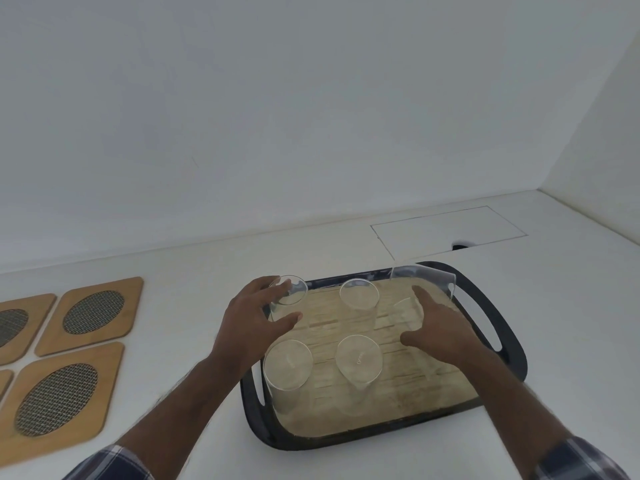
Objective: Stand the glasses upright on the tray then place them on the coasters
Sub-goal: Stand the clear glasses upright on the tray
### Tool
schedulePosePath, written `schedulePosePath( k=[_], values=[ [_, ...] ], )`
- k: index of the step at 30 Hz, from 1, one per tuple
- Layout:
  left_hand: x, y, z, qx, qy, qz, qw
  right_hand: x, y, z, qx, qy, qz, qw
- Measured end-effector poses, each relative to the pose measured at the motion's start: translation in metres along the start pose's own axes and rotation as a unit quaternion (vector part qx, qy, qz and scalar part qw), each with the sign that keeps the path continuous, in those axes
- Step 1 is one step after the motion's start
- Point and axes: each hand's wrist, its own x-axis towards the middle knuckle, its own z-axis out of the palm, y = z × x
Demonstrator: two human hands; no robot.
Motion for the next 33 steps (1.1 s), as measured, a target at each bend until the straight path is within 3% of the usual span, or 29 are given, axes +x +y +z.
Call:
schedulePosePath(
  k=[4,14,20,33],
  values=[
    [-0.001,-0.003,0.002,0.001,0.004,0.001,1.0,-0.002,-0.003,-0.004,0.058,0.01,-0.012,0.998],
    [-0.002,-0.009,0.005,-0.013,0.009,0.008,1.0,-0.023,0.002,-0.004,0.241,0.215,-0.072,0.944],
    [-0.003,-0.008,0.006,0.0,0.015,0.006,1.0,-0.031,0.005,0.006,0.239,0.221,-0.111,0.939],
    [-0.005,-0.008,0.007,-0.005,0.019,0.007,1.0,-0.032,0.009,0.018,0.216,0.186,-0.111,0.952]
  ],
)
